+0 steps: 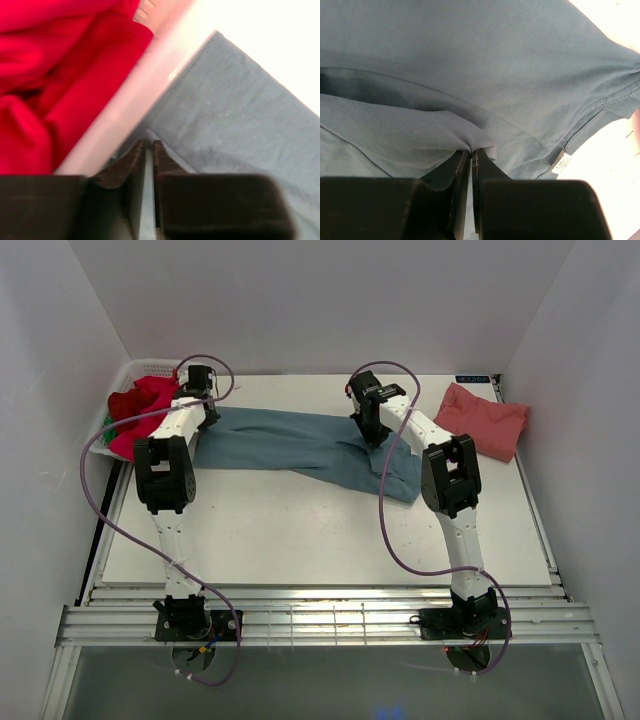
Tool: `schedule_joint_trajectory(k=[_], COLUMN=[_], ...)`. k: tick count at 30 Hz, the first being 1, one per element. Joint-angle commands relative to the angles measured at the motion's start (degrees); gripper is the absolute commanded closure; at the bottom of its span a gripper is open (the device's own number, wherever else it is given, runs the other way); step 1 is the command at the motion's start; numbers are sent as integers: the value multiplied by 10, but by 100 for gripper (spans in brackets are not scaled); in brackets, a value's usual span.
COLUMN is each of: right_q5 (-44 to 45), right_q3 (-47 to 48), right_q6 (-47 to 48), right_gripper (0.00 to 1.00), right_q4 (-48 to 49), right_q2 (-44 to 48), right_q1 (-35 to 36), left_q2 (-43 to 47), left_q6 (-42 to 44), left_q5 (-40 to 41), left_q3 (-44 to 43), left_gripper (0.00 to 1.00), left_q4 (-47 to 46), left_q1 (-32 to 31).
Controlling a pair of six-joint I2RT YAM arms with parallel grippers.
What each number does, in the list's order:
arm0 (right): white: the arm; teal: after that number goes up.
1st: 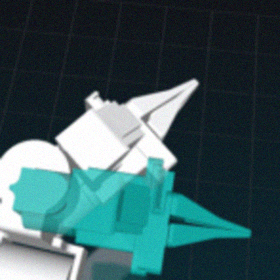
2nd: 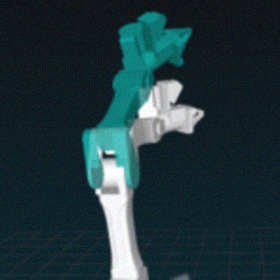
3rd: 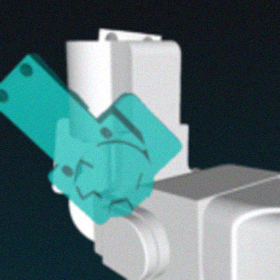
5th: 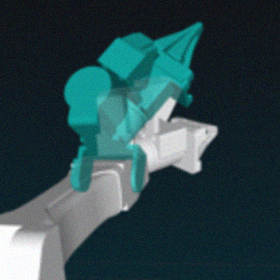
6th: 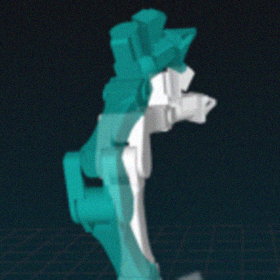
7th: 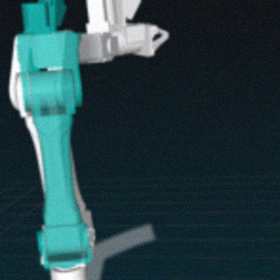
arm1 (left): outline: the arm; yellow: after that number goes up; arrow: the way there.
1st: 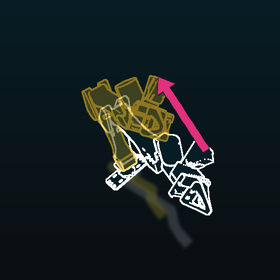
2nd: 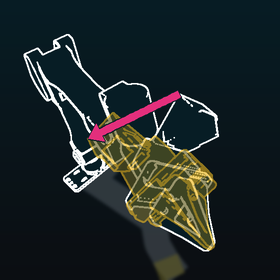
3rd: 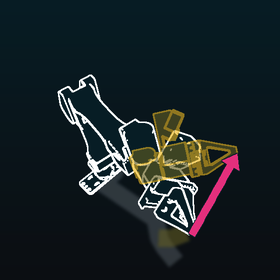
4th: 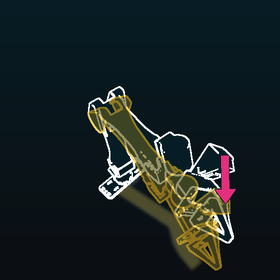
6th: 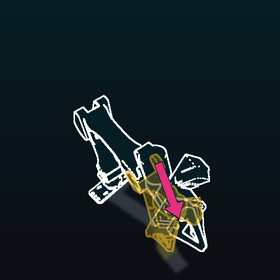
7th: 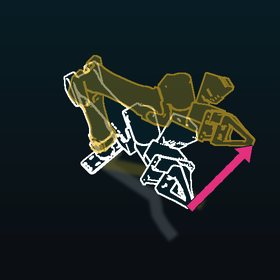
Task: Fold and stack the t-shirts
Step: Fold the other side of the tshirt into a rectangle
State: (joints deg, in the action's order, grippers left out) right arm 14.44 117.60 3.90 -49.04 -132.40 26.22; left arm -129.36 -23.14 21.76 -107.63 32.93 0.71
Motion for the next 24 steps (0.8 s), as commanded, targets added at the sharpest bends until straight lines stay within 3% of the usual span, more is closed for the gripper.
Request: schedule_joint_trajectory(k=[1, 3, 4, 7, 12, 16, 19, 20, 21, 22, 24], right_q5=[6, 23, 30, 52, 77, 99, 117, 121, 122, 122, 114], right_q3=[5, 3, 6, 24, -15, -119, -144, -162, -174, -184, -220], right_q6=[6, 3, 3, 1, -14, -54, -97, -119, -129, -138, -160], right_gripper=[92, 86, 75, 59, 54, 49, 55, 62, 80, 89, 92], right_q4=[33, 45, 48, 48, 45, 50, 11, 3, -10, -15, -21], right_q2=[8, 13, 17, 37, 114, 203, 219, 221, 224, 225, 226], right_q1=[-4, -4, -4, -4, -2, -1, -2, -2, -2, -2, -2], left_q2=[-14, -33, -37, -48, -38, 34, 65, 74, 78, 79, 76], left_q6=[14, 24, 33, 48, 72, 58, 55, 54, 54, 53, 48], left_q5=[38, 36, 40, 59, 79, 58, 43, 42, 41, 38, 34], left_q3=[-36, -59, -70, -121, -176, -97, -12, 6, 22, 51, 75], left_gripper=[75, 59, 55, 46, 43, 44, 46, 50, 52, 55, 72], left_q4=[-5, -5, -4, 1, 15, 11, -4, -9, -11, -13, -13], left_q1=[28, 27, 27, 24, 3, -48, -103, -118, -144, -154, -176])
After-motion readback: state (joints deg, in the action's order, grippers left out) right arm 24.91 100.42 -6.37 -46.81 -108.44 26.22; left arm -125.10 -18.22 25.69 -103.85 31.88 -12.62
